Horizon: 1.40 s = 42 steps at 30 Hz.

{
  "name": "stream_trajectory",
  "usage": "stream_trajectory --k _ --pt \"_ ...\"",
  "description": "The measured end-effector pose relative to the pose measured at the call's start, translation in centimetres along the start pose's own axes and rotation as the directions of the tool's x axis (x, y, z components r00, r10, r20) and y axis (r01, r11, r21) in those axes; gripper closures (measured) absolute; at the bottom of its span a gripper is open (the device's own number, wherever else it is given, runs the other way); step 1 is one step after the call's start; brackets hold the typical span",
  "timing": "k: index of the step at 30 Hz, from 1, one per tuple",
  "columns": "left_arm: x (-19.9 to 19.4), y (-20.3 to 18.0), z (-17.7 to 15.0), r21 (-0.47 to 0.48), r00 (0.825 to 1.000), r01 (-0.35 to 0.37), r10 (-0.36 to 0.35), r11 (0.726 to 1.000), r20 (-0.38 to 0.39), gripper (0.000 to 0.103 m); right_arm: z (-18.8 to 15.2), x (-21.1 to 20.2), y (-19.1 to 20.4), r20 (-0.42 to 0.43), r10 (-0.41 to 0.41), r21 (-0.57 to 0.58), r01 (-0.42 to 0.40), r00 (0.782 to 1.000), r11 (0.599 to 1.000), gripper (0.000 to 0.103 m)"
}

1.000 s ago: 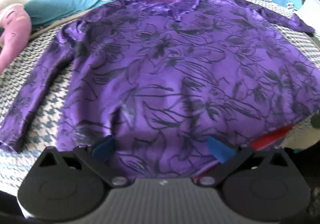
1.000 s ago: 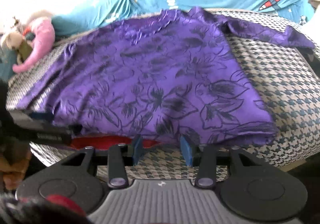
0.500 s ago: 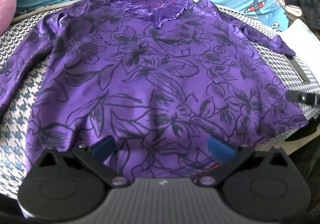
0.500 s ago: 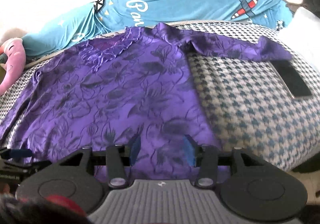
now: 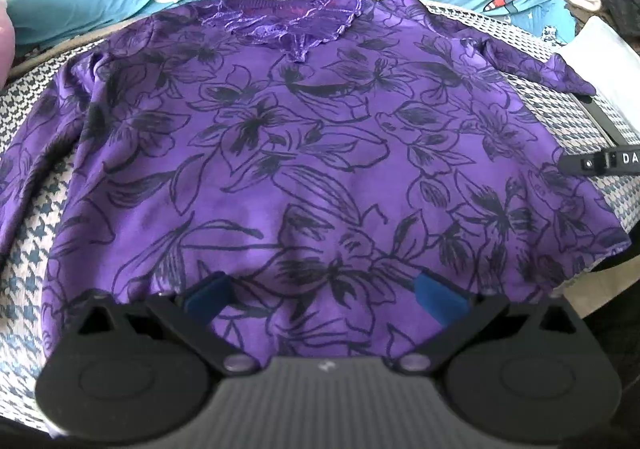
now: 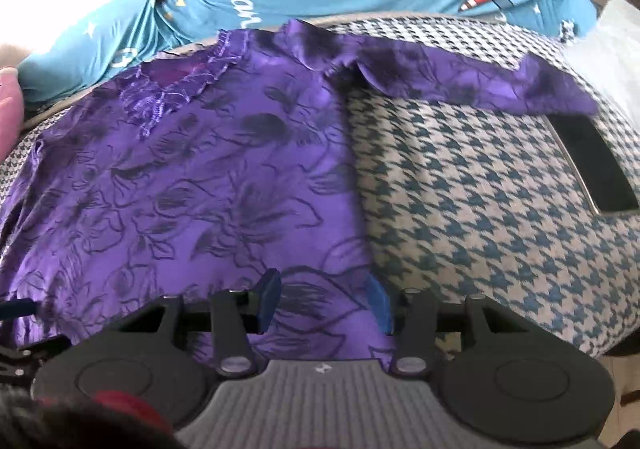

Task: Fold clothes

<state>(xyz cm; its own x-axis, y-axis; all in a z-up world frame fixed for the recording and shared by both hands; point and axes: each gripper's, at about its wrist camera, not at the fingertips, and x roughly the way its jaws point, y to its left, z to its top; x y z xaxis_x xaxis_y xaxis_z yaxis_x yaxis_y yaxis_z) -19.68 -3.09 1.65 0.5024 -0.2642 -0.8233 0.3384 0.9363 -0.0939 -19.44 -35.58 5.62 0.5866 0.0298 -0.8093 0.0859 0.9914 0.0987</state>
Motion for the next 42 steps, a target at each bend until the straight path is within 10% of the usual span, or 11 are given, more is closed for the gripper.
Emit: stream_trajectory --k 12,15,18,25,42 --pt "0.3 -0.1 0.6 -0.024 1.000 0.015 -0.015 1.000 0.013 0.000 -1.0 0.8 -1.0 -0.041 -0.069 0.007 0.070 0.997 0.998 0.051" --pt "0.5 -0.2 0.6 -0.021 1.000 0.010 -0.009 1.000 0.010 0.000 -1.3 0.9 -0.4 -0.036 -0.045 -0.019 0.045 0.998 0.999 0.096" --pt "0.5 -0.3 0.5 -0.008 1.000 0.002 -0.002 1.000 0.009 0.000 -1.4 -0.1 -0.8 0.012 -0.056 0.019 0.055 0.998 0.998 0.097" --pt "0.3 -1.3 -0.6 0.065 1.000 -0.017 0.017 0.998 -0.001 0.000 -2.0 0.1 -1.8 -0.035 -0.173 0.078 0.175 0.984 0.981 0.097" --pt "0.3 -1.1 1.9 0.008 1.000 0.003 -0.002 1.000 -0.030 0.000 1.2 -0.8 -2.0 0.077 -0.105 0.133 0.095 0.991 0.987 0.071"
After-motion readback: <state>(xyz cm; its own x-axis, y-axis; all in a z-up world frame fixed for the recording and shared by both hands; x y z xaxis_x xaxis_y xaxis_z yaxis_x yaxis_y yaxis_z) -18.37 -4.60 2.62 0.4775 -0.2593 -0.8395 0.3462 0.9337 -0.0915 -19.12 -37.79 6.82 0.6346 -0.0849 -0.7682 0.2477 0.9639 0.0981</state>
